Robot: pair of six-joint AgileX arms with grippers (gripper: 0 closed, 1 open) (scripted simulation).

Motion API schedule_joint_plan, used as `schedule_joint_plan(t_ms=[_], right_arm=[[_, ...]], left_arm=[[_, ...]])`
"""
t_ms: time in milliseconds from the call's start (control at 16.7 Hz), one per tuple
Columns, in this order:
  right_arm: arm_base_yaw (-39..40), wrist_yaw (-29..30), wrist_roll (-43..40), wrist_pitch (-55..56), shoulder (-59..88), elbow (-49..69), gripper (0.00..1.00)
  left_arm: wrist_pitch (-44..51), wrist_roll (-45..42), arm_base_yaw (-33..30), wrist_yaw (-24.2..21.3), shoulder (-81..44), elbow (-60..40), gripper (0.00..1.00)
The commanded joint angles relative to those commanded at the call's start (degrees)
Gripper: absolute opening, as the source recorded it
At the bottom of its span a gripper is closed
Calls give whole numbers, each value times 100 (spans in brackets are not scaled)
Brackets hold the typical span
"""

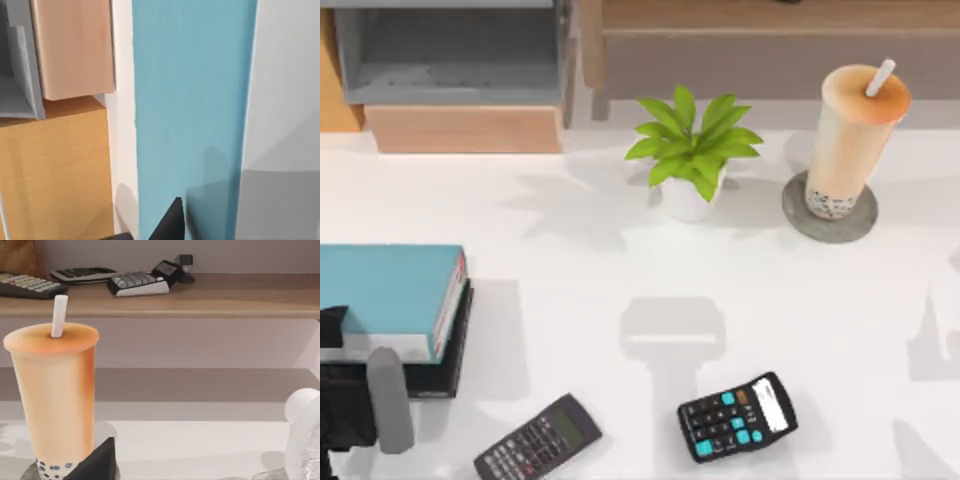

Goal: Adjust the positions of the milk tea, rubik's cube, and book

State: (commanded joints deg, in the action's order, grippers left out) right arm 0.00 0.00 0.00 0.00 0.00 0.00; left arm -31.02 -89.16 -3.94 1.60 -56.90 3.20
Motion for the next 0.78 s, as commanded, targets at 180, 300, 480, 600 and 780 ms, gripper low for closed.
schedule_joint_plan(t_ms=[180, 300, 480, 600, 780], right_arm=[[0, 0, 0, 0, 0, 0, 100], [0, 0, 0, 0, 0, 0, 100], [0, 0, 0, 0, 0, 0, 100], [0, 0, 0, 0, 0, 0, 100], [0, 0, 0, 0, 0, 0, 100]], left_arm=[[-4, -5, 3, -2, 5, 79, 0], [-4, -5, 3, -2, 5, 79, 0], [-109, -29, -12, -2, -102, -12, 0], [-266, -33, -4, -6, -274, 10, 0], [-509, -18, 9, -11, -532, 39, 0]])
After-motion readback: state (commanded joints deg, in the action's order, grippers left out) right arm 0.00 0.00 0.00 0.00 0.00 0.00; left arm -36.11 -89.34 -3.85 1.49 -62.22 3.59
